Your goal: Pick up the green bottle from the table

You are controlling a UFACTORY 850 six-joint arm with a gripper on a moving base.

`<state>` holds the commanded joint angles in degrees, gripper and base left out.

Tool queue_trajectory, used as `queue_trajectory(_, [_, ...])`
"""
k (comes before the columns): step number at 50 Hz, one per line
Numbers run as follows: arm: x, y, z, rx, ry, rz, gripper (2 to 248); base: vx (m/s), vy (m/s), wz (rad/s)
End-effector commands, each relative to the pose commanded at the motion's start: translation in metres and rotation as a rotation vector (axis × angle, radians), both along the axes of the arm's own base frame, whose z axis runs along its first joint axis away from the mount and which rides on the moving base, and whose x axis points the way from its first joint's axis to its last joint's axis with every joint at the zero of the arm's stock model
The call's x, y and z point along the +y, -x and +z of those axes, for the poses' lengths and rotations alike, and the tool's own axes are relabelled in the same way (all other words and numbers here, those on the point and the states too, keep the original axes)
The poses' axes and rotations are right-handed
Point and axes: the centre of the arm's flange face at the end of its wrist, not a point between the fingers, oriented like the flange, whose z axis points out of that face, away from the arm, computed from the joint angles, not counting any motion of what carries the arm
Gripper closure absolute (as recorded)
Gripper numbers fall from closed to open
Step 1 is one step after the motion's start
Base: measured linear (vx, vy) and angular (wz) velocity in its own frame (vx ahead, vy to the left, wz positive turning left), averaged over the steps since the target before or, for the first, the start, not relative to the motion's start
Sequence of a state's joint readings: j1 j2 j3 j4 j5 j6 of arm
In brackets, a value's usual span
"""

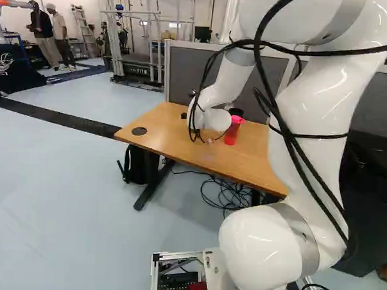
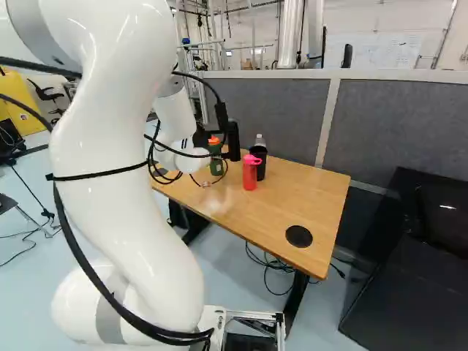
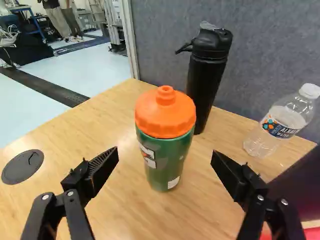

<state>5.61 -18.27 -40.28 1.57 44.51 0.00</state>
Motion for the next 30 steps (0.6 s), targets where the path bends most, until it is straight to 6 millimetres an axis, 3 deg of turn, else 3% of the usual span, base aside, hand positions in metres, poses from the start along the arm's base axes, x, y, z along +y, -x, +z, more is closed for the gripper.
queue_trajectory(16, [0.003,-0.018,-0.002,-0.009,-0.001,0.003,3,0.000,0.000,0.000])
queue_trajectory(30, [0.004,-0.022,-0.002,-0.011,-0.001,0.003,3,0.000,0.000,0.000])
